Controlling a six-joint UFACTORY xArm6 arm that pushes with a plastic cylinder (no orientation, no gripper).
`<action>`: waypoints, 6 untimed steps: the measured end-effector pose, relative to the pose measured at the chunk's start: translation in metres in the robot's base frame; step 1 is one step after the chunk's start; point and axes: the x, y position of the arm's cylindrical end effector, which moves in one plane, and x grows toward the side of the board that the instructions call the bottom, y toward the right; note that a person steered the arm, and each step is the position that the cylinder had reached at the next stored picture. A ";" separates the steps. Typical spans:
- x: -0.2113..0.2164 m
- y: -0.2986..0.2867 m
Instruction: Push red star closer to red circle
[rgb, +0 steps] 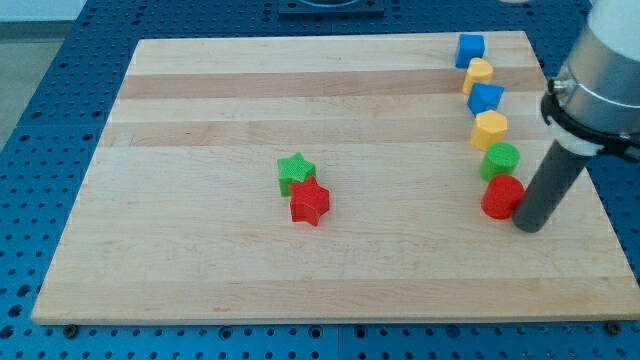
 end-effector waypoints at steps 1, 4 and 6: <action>0.004 0.002; 0.054 -0.257; -0.045 -0.365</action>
